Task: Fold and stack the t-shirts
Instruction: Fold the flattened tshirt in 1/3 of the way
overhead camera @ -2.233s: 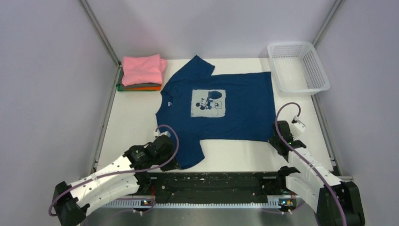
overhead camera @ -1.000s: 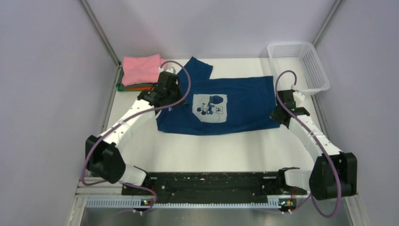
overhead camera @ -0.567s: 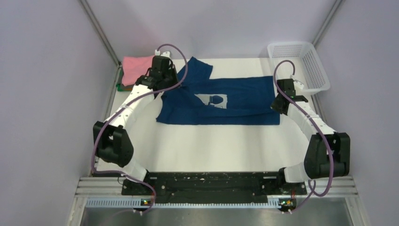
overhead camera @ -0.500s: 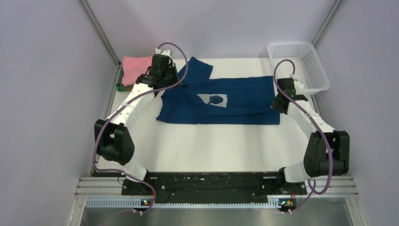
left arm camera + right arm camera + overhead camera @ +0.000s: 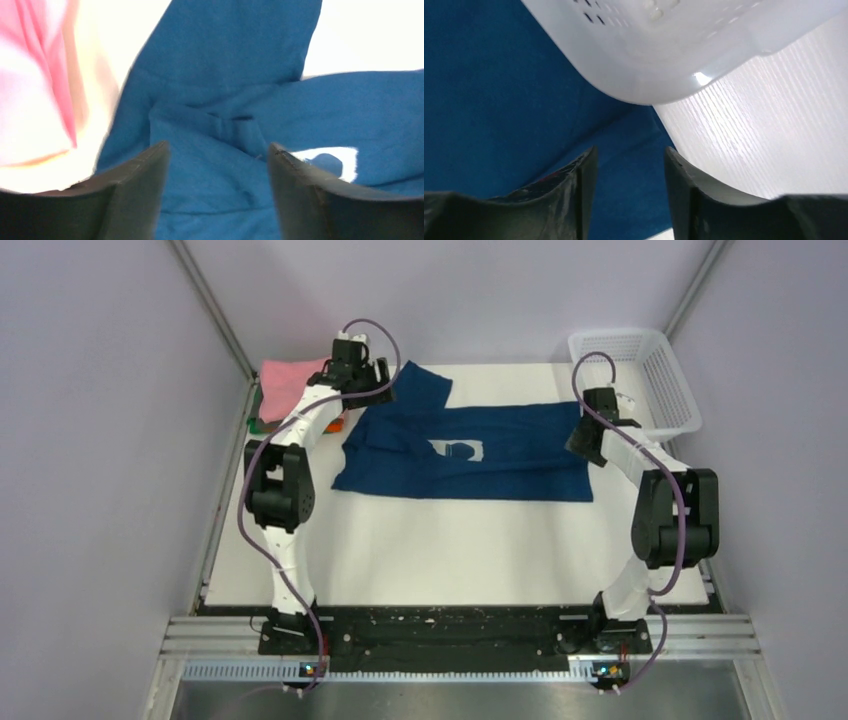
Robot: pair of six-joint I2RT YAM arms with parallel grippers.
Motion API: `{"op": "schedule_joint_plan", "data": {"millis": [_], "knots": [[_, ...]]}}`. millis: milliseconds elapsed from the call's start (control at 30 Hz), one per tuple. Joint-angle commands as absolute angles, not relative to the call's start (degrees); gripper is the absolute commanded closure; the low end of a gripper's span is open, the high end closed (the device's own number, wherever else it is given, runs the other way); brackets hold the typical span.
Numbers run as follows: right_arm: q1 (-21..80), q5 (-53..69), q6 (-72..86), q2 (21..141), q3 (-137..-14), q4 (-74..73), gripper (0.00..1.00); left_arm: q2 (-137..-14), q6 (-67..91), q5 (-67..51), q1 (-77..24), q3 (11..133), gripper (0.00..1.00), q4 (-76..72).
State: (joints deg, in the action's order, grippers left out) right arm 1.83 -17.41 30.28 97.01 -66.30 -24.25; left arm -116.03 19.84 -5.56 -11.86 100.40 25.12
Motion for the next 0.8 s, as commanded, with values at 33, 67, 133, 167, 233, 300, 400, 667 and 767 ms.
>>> {"op": "schedule_joint_plan", "data": {"millis": [33, 67, 133, 167, 233, 300, 400, 667, 767], "knots": [[1.1, -15.8, 29.4, 98.0, -70.3, -20.9, 0.39, -122.3, 18.6, -7.1, -11.1, 114.2, 0.02, 28.9], [1.1, -14.2, 28.5, 97.4, -69.6, -19.9, 0.37, -121.9, 18.9, -7.7, -11.1, 113.5, 0.01, 29.0], [1.2, -11.3, 27.4, 95.7, -67.3, -18.2, 0.28, -118.2, 20.1, -8.0, -11.2, 109.2, 0.01, 27.9], [1.4, -9.5, 26.8, 94.7, -65.6, -17.3, 0.26, -116.3, 20.8, -7.9, -11.2, 106.1, 0.01, 27.1], [2.5, -6.9, 25.9, 92.4, -62.1, -15.4, 0.19, -111.8, 22.6, -8.2, -11.3, 99.2, 0.01, 25.5], [4.3, -5.1, 25.4, 90.6, -58.9, -14.1, 0.13, -107.5, 24.1, -10.0, -11.5, 91.4, 0.01, 23.0], [7.6, -3.7, 25.2, 90.2, -54.8, -11.1, 0.10, -103.3, 27.1, -13.5, -11.6, 80.7, 0.01, 17.9], [10.3, -3.6, 26.3, 96.5, -55.3, -8.8, 0.08, -110.3, 27.8, -14.5, -11.6, 80.0, 0.01, 22.6], [10.2, -5.0, 28.4, 95.7, -52.4, -9.6, 0.08, -111.7, 28.4, -13.6, -11.6, 76.9, 0.01, 22.0]]}}
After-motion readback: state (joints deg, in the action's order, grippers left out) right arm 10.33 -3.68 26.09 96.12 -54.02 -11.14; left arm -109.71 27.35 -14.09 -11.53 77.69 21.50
